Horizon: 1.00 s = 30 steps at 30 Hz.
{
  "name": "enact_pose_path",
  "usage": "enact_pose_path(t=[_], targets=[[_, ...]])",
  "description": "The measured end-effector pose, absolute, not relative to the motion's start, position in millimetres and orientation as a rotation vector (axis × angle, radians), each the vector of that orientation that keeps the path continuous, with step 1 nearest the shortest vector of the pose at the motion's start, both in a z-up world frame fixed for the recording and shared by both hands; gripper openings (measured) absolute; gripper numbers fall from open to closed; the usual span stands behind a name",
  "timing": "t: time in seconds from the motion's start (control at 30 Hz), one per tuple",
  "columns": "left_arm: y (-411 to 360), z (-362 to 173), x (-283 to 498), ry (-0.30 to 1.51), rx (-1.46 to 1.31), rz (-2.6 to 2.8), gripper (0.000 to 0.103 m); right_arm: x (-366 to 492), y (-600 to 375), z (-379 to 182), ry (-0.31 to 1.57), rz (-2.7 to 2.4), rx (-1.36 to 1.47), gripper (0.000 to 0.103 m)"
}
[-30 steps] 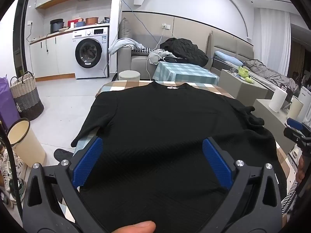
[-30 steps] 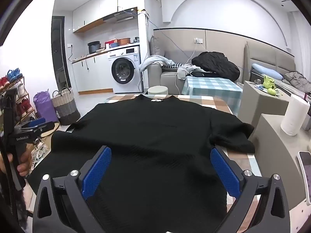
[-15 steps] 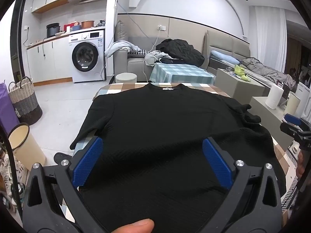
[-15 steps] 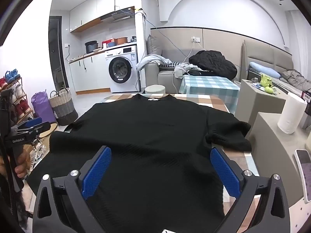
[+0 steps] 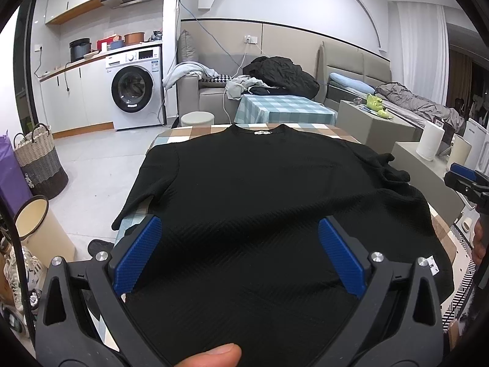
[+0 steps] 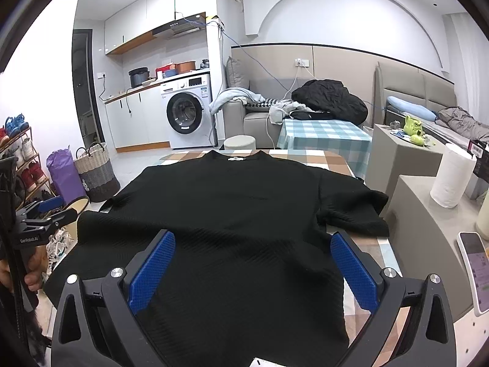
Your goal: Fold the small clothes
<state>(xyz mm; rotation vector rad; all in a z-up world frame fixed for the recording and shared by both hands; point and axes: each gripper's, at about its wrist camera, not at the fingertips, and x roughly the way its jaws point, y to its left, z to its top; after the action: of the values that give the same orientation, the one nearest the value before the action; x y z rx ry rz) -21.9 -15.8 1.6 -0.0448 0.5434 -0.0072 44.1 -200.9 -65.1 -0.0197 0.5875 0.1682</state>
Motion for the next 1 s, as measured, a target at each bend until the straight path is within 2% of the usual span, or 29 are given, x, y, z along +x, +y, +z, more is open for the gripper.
enact_pose_path(t=[1.0], targets=[[-16.6, 2.3, -20.0, 0.544, -0.049, -0.005, 0.102, 44.6, -196.0, -65.5, 0.602, 0.182, -0.031, 0.103]])
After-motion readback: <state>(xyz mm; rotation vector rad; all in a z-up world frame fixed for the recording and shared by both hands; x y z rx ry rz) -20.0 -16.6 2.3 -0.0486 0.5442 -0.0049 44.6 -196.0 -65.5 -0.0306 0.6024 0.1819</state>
